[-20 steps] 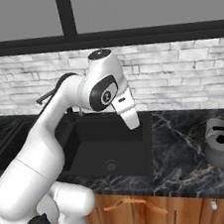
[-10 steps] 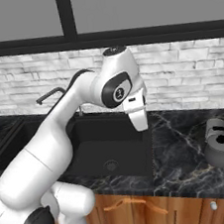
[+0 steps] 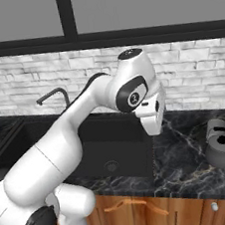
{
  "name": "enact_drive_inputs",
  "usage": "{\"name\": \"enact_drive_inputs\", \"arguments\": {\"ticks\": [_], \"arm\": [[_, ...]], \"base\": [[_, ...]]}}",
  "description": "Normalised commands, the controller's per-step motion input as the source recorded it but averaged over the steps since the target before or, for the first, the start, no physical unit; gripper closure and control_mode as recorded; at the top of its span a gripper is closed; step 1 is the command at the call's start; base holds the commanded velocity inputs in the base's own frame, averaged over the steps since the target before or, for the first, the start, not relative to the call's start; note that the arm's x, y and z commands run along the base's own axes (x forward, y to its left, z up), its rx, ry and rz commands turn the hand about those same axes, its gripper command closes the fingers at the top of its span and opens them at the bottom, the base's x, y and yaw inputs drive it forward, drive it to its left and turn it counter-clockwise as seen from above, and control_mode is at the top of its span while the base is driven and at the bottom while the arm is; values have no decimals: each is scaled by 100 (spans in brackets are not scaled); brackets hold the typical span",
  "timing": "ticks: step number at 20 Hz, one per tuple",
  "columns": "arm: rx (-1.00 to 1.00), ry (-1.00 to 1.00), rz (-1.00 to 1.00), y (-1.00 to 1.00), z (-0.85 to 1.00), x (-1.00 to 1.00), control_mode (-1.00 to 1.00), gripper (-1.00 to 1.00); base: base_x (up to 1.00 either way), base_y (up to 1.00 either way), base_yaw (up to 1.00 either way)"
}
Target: Place the kettle in the left basin and the glass cup in the right basin of the sink.
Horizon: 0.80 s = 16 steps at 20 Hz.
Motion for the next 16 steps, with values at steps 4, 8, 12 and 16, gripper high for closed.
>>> {"name": "enact_drive_inputs", "arguments": {"ticks": [4, 8, 12, 16], "arm": [[0, 1, -21, -39, 5, 0, -100, -100], [0, 5, -20, -39, 3, 0, -100, -100], [7, -1, -9, -41, 4, -12, -100, -100], [1, 0, -6, -37, 0, -10, -100, -100]], "base": [[0, 0, 0], [0, 0, 0], [0, 0, 0], [0, 0, 0]]}}
